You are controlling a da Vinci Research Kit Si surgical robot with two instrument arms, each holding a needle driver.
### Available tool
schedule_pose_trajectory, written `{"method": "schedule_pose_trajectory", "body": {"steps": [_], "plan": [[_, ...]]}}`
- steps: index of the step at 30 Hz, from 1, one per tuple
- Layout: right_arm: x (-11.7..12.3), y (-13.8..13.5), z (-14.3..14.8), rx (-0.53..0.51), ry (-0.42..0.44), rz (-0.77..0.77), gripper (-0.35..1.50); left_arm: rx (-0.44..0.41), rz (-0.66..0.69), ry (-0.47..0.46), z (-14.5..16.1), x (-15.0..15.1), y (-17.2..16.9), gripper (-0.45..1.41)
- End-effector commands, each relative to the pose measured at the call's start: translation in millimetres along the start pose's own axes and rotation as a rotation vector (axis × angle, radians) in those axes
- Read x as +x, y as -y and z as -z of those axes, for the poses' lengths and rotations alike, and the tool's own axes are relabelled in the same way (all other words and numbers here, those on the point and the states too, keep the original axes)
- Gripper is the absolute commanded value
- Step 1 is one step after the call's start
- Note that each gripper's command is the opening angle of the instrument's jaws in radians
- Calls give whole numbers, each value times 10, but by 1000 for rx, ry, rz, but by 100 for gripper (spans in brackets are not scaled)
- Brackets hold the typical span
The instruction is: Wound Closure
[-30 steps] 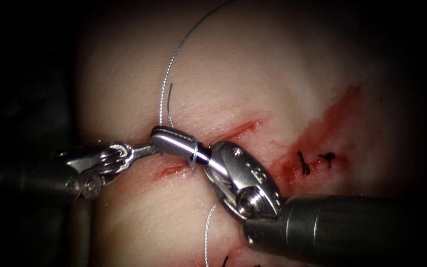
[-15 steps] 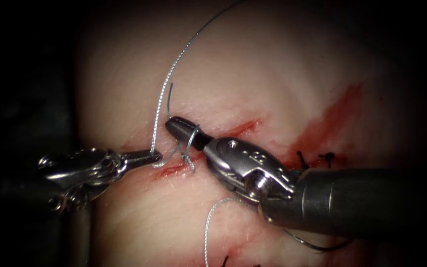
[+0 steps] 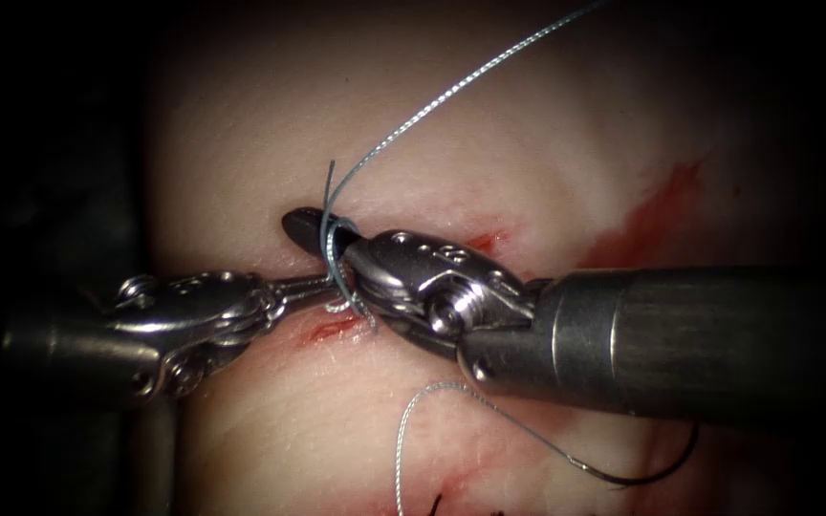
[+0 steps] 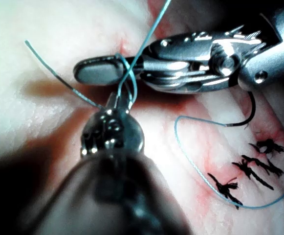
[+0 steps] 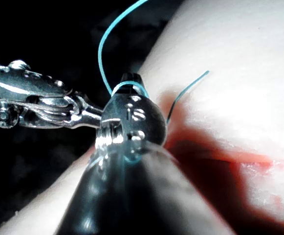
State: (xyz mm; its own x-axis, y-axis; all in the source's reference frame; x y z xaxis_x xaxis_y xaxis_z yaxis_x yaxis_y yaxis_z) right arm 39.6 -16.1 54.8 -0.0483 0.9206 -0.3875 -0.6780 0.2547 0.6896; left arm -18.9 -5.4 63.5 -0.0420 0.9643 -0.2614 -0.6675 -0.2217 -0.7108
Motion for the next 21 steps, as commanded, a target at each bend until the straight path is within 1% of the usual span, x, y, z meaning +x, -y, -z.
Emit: {"method": "schedule_pose_trajectory", "body": {"steps": [1,2,4,6,8,9,11,12,13,14,15,16,18,19,21], "plan": [[1,0,-6,-39,11,-16,2,0,0,9,-7,-6,1,-45],[1,-4,-5,-81,42,-18,2,15,-7,26,-9,-8,2,-45],[1,-11,-5,-123,69,-29,5,27,-15,39,-11,-8,4,-45],[1,-18,-5,-152,80,-32,5,35,-21,49,-11,-7,6,-45],[1,-27,-6,-174,85,-40,12,33,-35,55,-10,-6,8,-45],[1,-27,-6,-174,85,-40,12,33,-35,55,-10,-6,8,-45],[0,-34,-9,-180,85,-49,25,30,-34,58,-8,-5,8,-45],[0,-36,-10,-187,90,-59,37,37,-41,52,-8,-5,8,-45],[0,-36,-10,-187,90,-59,37,37,-41,52,-8,-5,8,-45],[-1,-38,-11,-194,95,-63,47,39,-46,51,-8,-4,8,-45],[-4,-40,-15,-219,115,-61,103,47,-52,48,-8,-3,9,-45],[-4,-41,-16,-221,121,-60,109,47,-52,48,-8,-2,9,-45],[-6,-40,-18,-213,127,-65,106,49,-58,47,-8,-2,9,-45],[-6,-39,-20,-203,135,-73,98,51,-58,49,-8,-2,9,-45],[-7,-38,-22,-202,136,-79,98,53,-57,51,-8,-2,9,-45]]}}
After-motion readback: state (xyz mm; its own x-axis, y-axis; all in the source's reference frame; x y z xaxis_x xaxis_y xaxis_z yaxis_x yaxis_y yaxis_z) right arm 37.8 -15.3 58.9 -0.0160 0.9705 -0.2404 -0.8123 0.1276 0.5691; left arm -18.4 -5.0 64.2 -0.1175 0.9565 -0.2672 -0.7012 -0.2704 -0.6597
